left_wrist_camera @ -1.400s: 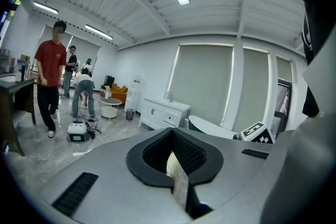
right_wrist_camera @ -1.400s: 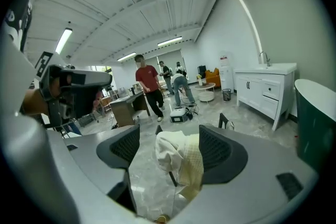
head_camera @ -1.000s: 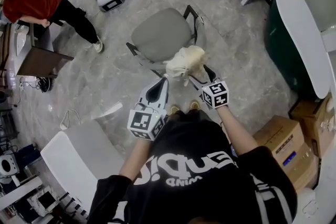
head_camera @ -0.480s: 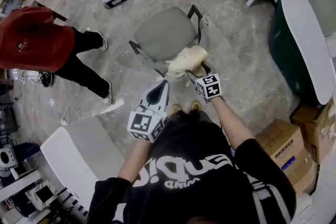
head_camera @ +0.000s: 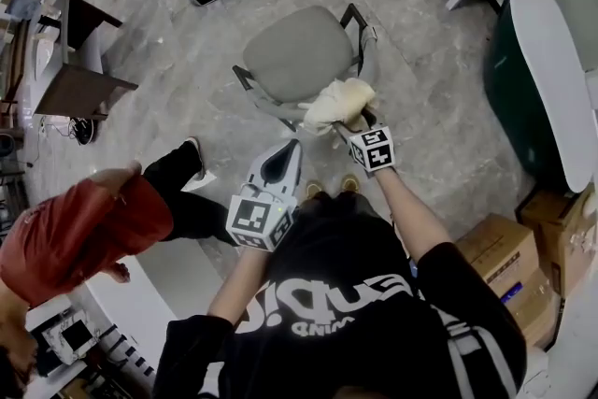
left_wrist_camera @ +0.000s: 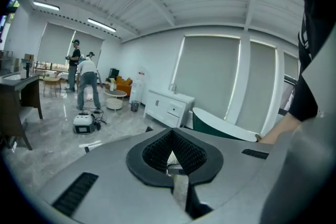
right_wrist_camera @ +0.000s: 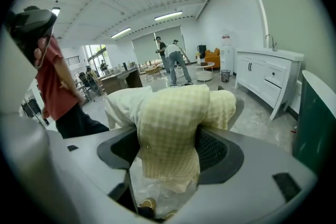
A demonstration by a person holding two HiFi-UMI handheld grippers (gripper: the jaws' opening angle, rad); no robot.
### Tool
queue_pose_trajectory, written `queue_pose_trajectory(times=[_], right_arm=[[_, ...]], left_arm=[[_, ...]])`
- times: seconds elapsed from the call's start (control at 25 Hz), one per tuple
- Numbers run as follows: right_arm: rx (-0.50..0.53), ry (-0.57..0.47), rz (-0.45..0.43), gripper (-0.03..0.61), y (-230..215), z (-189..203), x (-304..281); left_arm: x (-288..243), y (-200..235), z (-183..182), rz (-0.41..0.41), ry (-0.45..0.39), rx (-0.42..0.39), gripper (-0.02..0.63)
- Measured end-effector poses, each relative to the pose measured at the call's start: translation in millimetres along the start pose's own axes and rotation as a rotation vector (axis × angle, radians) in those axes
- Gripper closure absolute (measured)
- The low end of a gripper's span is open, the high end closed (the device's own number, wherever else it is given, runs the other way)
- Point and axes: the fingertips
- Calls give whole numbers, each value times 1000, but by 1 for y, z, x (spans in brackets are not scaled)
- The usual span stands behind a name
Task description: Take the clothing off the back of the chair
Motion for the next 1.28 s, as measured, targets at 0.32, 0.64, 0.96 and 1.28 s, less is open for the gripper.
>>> queue_pose_trajectory(times=[0.32,0.64,0.96,1.28], right_arm=[[66,45,-24,398,4,-2,8],[140,100,-22,466,5,-18,31],[143,24,-9,476,0,-55,61],[146,-114,16,476,-10,-121,110]], left_arm=[[-2,0,0,-2,-7,6,600],[2,-1,-1,-19,-32,15,600],[7,-2,-5,-25,-68,31,600],[10,-6,-10,-23,-99,37,600]])
Point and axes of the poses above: the fingertips, and each gripper's own axes: x backward along the fingers, y to its left, z out of its underside, and after that the axes turned 11 degrees about x, right-handed
